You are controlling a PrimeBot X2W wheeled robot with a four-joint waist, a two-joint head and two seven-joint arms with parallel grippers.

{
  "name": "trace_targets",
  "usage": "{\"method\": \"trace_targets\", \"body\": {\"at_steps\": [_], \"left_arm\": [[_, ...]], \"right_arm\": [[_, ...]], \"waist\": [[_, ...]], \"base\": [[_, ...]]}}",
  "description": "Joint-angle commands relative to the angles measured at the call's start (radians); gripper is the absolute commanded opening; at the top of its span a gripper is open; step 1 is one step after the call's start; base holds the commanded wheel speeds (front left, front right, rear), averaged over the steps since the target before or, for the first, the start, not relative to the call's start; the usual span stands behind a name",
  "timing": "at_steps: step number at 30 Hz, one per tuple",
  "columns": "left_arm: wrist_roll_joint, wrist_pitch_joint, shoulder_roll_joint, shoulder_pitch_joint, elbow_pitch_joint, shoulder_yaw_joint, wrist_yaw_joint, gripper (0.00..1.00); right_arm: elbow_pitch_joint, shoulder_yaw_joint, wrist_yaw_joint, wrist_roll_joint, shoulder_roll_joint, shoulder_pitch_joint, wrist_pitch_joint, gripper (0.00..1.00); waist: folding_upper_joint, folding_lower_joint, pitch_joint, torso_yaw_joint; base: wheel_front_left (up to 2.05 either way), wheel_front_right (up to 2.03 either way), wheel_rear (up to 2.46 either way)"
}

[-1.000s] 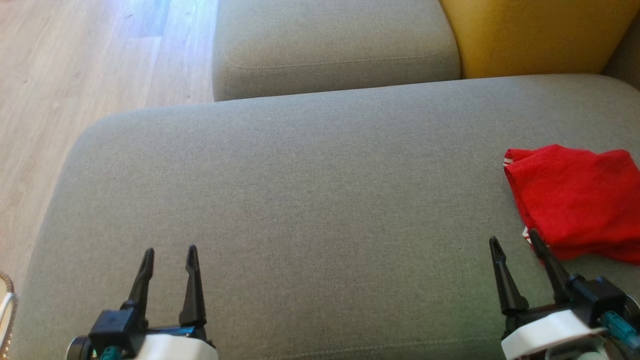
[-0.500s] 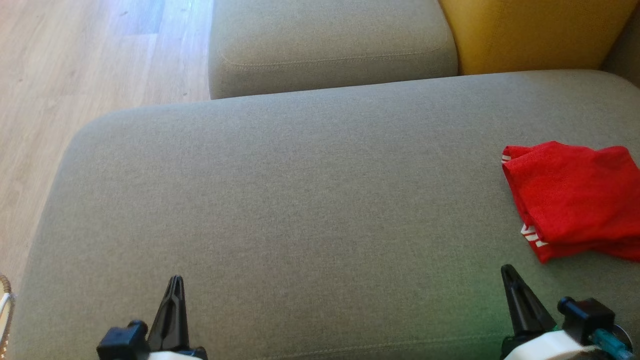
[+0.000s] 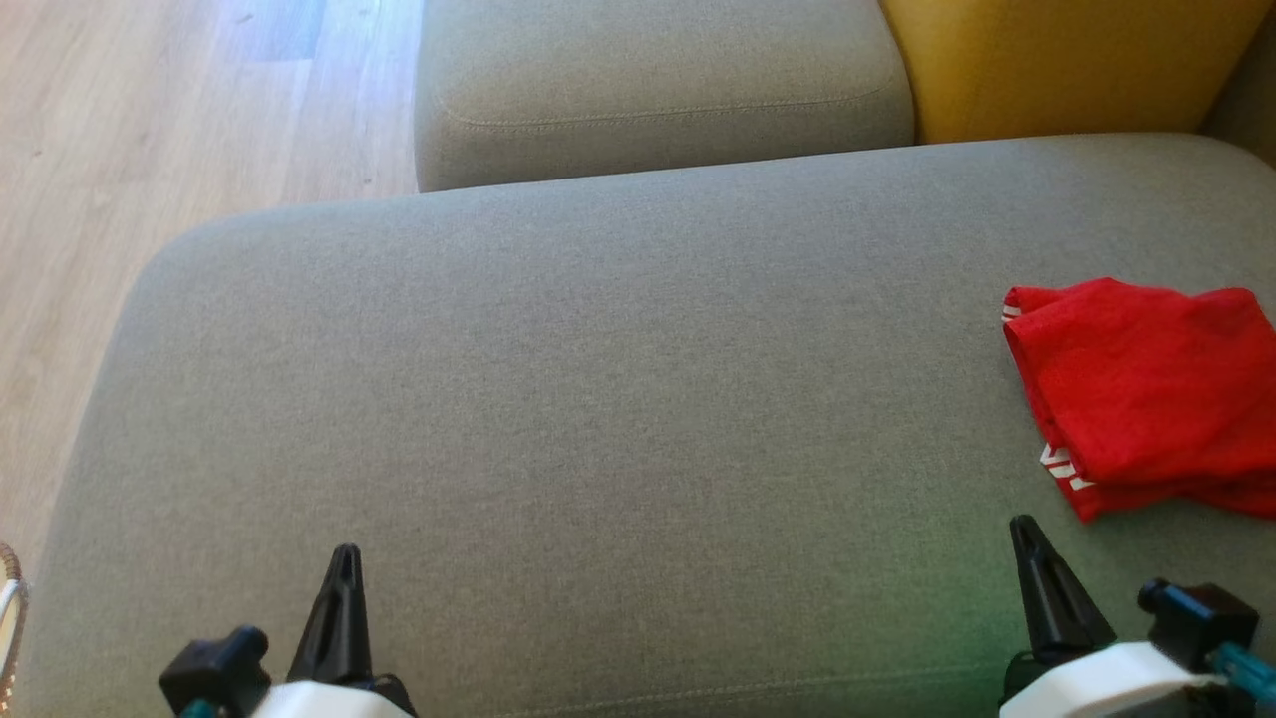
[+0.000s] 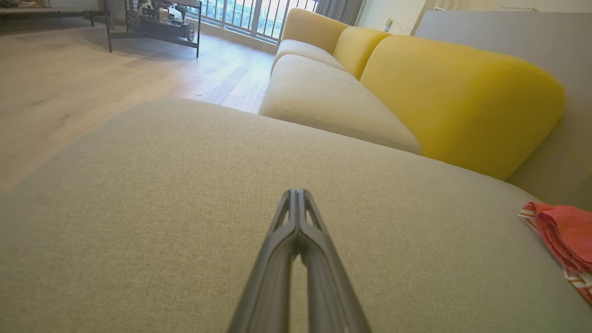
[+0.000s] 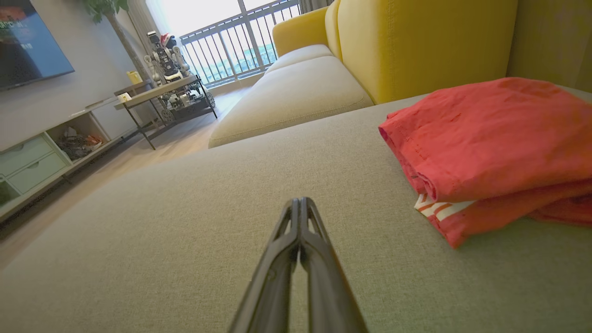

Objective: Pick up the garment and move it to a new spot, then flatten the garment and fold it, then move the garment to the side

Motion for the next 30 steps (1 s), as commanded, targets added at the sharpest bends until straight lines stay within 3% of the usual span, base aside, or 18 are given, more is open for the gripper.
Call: {"method": "trace_targets", "body": {"at_steps": [1,30], "left_arm": [[-0.038,0.007,0.012,-0.052,-0.024,0.018,-0.01,0.0],[-0.38,0.074,0.022,-0.124,0.028,0.061,-0.057,0.0]], "right_arm": [[-0.027,-0.003,0.0,0.041,-0.004,-0.051,0.008,0.0],[-0.01,-0.009,0.0,0.384,-0.006,-0.102,0.09,0.0]], "waist": [[0.0,0.0,0.001,0.0],[0.0,0.0,0.017,0.0]], "base": [[0.0,0.0,0.0],[0.0,0.0,0.0]]}}
